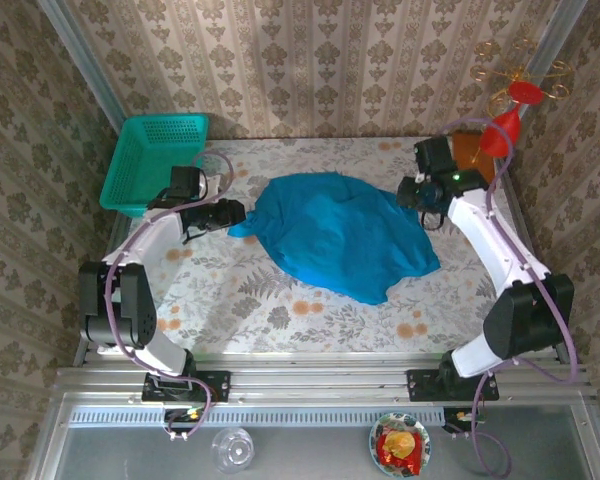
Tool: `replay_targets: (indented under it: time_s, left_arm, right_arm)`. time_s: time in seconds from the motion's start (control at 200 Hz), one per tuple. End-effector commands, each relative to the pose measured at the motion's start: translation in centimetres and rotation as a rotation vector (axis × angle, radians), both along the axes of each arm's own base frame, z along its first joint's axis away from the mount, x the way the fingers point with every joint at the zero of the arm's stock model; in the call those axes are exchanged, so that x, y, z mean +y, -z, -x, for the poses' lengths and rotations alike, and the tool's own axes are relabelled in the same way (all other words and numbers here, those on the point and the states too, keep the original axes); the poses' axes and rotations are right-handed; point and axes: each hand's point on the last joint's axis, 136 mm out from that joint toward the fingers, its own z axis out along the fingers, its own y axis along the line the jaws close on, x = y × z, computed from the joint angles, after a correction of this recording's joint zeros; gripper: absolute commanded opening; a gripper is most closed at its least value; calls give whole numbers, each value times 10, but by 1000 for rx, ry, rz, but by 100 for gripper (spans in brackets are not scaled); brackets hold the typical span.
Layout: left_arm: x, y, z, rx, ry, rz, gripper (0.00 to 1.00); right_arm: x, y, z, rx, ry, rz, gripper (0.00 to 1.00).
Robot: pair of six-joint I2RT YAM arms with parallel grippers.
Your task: Fold the inside-out t-shirt
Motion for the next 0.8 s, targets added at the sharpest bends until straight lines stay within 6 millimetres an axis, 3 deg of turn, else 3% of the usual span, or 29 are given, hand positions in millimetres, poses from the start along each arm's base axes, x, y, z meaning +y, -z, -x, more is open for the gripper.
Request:
replay_targets:
  time_s: [0.0,0.125,0.305,0.46,0.595,0.69,0.795]
  left_arm:
    - [7,-8,-2,-32,-31,1,41]
    - [9,-5,-1,-27,-36,0,41]
    - [10,-1,-2,-22,-46,6,41]
    - [11,2,-3,-17,-54,16,41]
    - [11,4,-3,-9,-50,12,42]
    - [12,5,-3,-9,-50,3,42]
    - [14,7,-2,-3,-51,-10,42]
  right_arm:
    - [33,26,34,89,-62,-60,42]
    - [62,67,76,192,-105,-66,43]
    - [80,121,124,304,-88,-66,49]
    - [81,161,144,367,-45,-33,60]
    - [80,180,147,400,-29,10,61]
    - [81,188,150,416,-29,9,50]
    - [73,181,150,396,-13,36,19]
